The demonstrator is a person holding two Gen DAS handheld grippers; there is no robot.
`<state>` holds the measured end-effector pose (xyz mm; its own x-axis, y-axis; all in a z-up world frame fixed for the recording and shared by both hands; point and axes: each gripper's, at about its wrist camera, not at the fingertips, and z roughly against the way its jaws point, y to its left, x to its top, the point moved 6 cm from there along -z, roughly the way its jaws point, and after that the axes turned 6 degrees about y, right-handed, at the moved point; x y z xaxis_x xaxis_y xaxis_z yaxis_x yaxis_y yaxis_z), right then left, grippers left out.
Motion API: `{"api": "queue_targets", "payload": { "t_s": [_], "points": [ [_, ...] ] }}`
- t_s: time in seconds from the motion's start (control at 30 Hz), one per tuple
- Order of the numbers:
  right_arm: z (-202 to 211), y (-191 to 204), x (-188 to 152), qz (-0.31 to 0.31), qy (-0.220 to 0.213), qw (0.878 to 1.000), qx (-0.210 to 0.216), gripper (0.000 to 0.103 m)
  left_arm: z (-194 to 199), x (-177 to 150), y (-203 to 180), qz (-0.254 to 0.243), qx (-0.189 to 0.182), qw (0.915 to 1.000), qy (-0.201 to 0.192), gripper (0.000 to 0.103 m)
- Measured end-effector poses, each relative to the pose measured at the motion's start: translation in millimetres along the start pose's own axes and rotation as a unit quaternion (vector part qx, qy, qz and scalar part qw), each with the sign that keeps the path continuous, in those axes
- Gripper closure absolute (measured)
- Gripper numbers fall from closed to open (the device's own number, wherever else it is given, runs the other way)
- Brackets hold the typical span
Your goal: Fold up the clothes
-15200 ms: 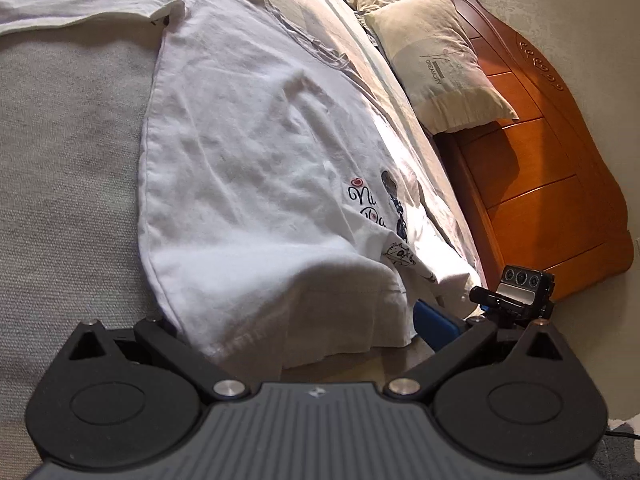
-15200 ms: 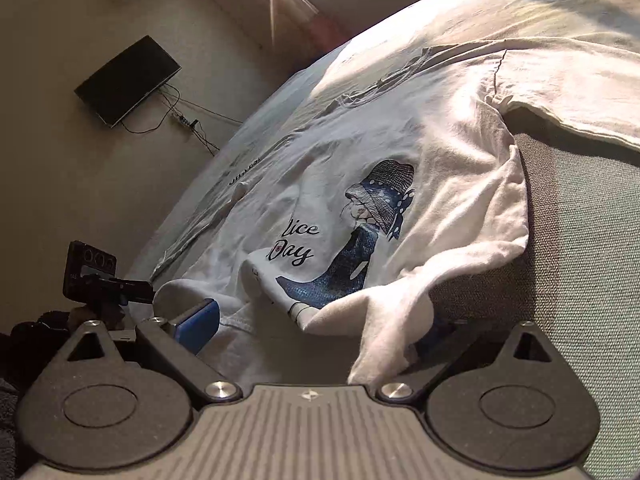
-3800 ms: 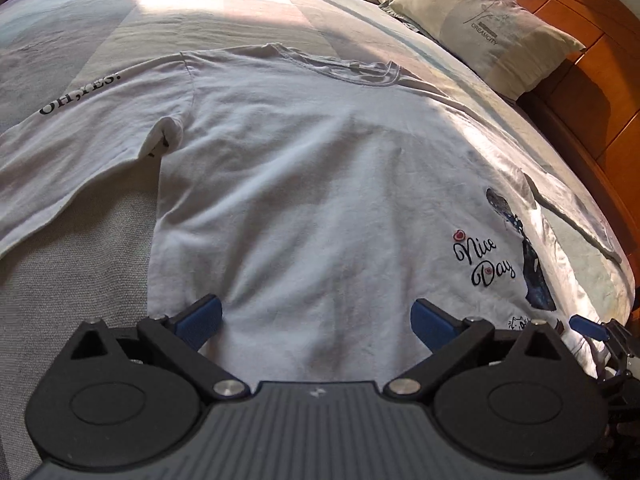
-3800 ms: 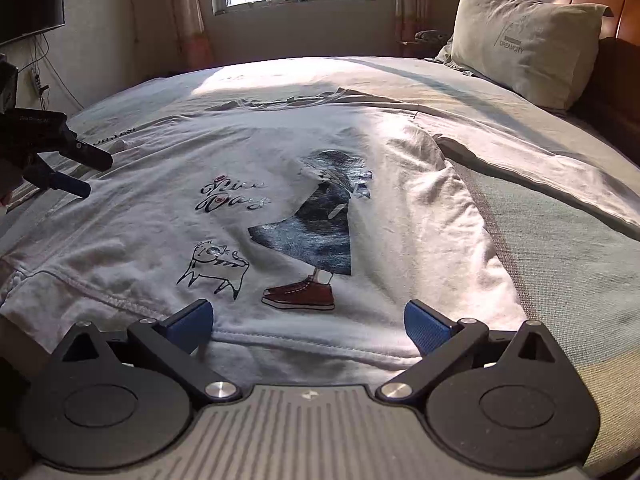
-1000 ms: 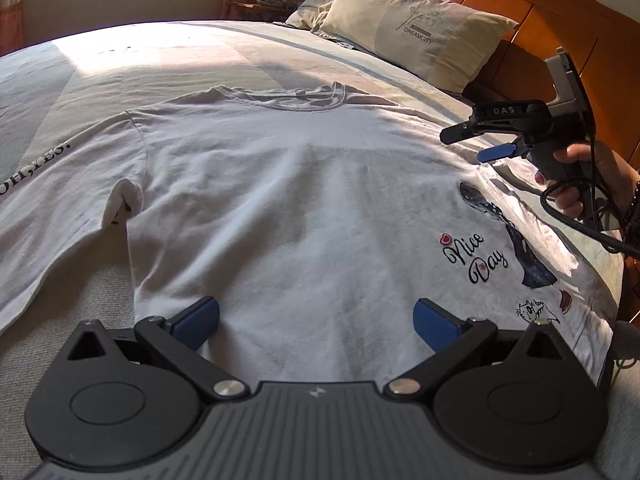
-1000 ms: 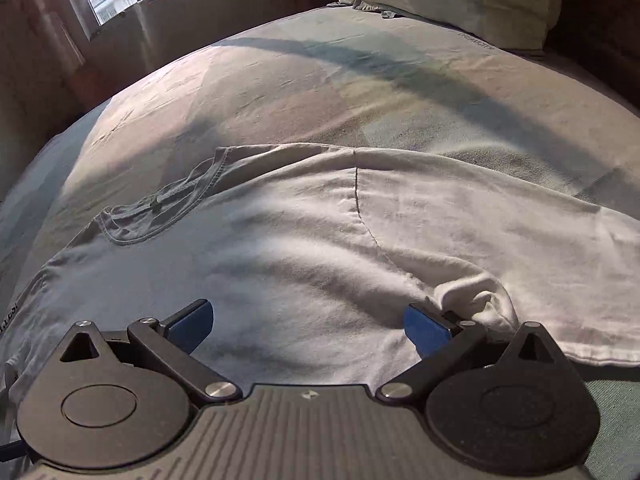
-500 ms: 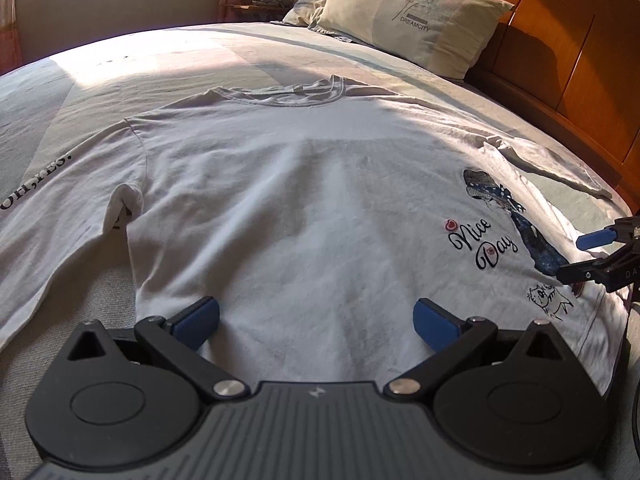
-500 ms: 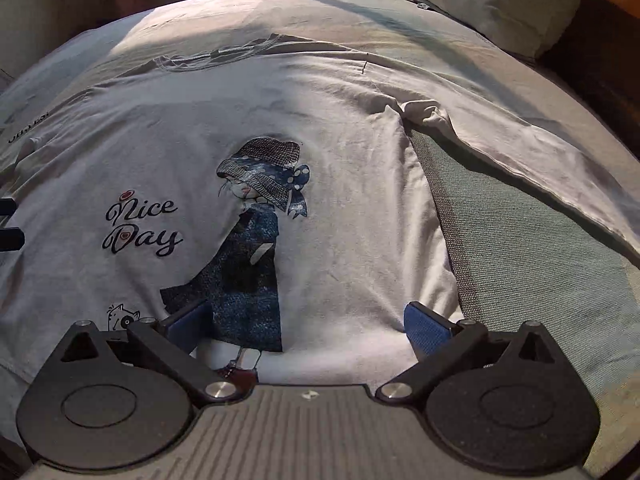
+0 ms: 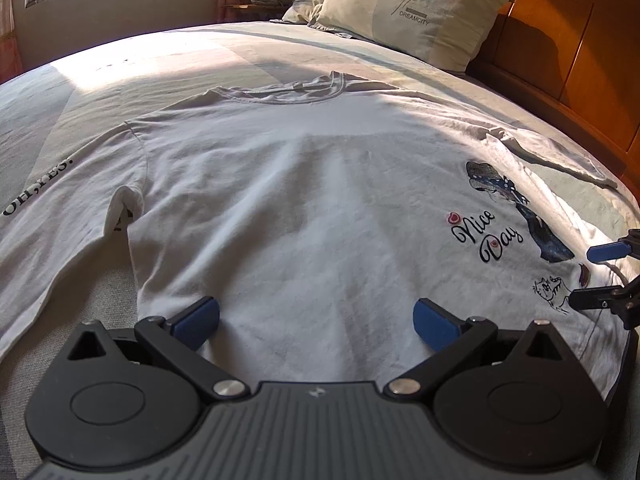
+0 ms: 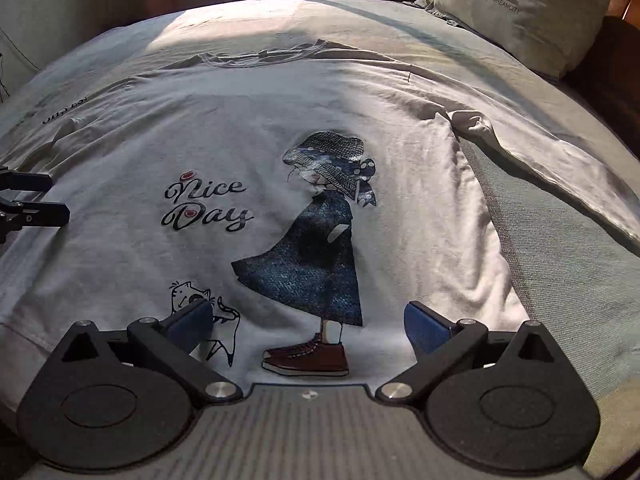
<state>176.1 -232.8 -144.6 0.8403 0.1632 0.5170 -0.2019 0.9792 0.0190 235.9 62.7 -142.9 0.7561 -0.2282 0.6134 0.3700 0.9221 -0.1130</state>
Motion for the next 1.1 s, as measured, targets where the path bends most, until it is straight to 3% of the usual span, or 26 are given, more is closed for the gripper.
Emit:
{"api": "queue_targets", "payload": {
  "t_s": [0.17,0.3,0.43,0.53,0.57,0.7,0.8,0.97,1.1],
  "points": [
    [25.3,3.4,-17.3,0.005,0.005,1.0,-0.007,0.0,0.6,-0.7,-0.8,-0.001,0.003,1.0,-0.001,0.001],
    [31.5,42.3,11.8,0.034,-0.046,0.998,0.035,0.0,2.7,0.0,-0.5,0.003,0.001,1.0,-0.006,0.001],
    [7.4,87.8,36.3,0.07,-0.061,0.994,0.049,0.0,11.5,3.8,-3.1,-0.003,-0.003,0.9997,-0.023,0.001],
    [-14.5,100.6,26.6,0.07,-0.02,0.996,0.046,0.0,13.7,4.3,-3.4,-0.007,-0.006,0.9997,-0.021,0.001],
    [-13.4,100.0,17.0,0.068,-0.024,0.996,0.042,0.0,14.4,4.5,-3.5,-0.008,-0.007,0.9997,-0.02,0.001],
    [11.3,93.0,-22.3,0.052,-0.029,0.997,0.039,0.0,12.5,2.8,-4.9,-0.023,-0.003,0.9997,0.005,0.001],
    [22.7,103.0,-27.0,0.093,-0.007,0.995,0.045,0.0,14.5,0.5,-8.9,-0.039,-0.001,0.9992,0.005,0.001],
    [21.6,139.9,-1.8,0.092,-0.055,0.99,0.093,0.0,8.5,-2.3,-8.3,-0.039,0.005,0.9991,0.014,0.001],
    [11.2,159.7,-25.7,0.138,-0.046,0.987,0.072,0.0,6.5,-3.4,-6.8,-0.036,0.008,0.9991,0.019,0.001]
  ]
}}
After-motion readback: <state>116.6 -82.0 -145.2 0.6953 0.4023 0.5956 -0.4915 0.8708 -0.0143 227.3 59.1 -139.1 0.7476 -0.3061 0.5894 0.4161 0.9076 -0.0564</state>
